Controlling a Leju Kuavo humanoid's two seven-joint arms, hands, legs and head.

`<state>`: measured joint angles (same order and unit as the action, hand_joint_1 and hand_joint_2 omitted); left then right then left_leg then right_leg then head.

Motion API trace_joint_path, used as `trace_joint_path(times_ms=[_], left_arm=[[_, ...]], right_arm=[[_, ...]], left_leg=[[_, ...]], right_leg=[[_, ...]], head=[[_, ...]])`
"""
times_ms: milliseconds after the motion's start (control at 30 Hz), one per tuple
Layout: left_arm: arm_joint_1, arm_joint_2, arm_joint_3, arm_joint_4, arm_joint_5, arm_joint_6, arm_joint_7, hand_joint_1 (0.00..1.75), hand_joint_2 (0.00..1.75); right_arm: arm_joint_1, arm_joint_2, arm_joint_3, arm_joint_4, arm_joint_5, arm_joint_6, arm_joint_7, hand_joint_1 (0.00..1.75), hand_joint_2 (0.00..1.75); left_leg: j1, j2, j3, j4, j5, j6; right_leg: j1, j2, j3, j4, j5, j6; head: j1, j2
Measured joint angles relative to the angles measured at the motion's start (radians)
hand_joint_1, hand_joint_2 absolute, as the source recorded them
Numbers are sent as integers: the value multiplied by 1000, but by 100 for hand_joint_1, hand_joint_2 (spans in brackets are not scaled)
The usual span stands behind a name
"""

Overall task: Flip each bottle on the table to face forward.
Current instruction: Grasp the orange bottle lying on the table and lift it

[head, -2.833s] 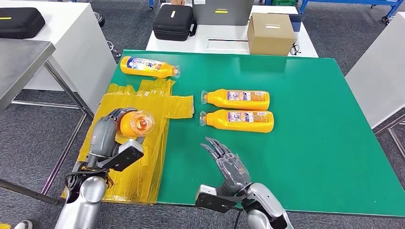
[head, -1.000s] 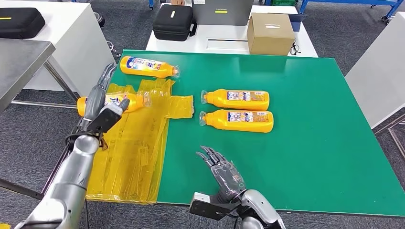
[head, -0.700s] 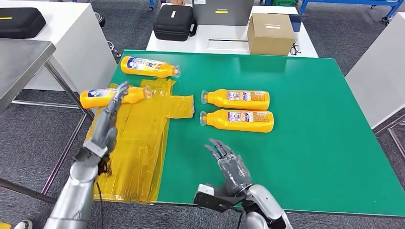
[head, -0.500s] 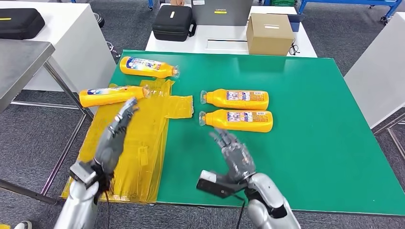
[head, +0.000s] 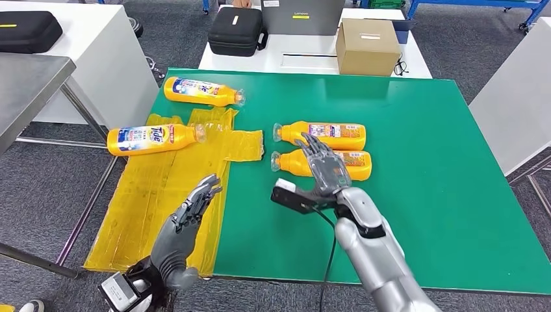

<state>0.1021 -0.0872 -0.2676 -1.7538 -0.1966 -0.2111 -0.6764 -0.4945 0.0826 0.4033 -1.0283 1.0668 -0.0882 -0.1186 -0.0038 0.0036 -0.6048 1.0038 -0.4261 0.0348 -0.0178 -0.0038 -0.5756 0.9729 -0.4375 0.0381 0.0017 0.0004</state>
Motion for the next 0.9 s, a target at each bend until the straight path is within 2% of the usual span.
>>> trace_joint_path(times_ms=[133,433,667,900], left_arm=[[0,-1,-27,-12,10,-2,0,0,175],[6,-1,-56,-35,19,36,0,0,175],[16,-1,-51,-41,29,50,0,0,175],[22,-1,-40,-49,29,68,0,0,175]], right_arm=[[-108,37,-1,163,15,-10,14,0,175],[-272,91,-5,444,31,3,42,0,175],[-312,92,-18,541,31,3,53,0,175],[-312,69,-34,576,37,-13,65,0,175]], left_leg=[[0,0,0,0,1,0],[1,-1,0,0,1,0],[1,-1,0,0,1,0],[1,-1,0,0,1,0]], right_leg=[[0,0,0,0,0,0],[0,-1,0,0,0,0],[0,-1,0,0,0,0],[0,-1,0,0,0,0]], head=[[0,0],[0,0],[0,0],[0,0]])
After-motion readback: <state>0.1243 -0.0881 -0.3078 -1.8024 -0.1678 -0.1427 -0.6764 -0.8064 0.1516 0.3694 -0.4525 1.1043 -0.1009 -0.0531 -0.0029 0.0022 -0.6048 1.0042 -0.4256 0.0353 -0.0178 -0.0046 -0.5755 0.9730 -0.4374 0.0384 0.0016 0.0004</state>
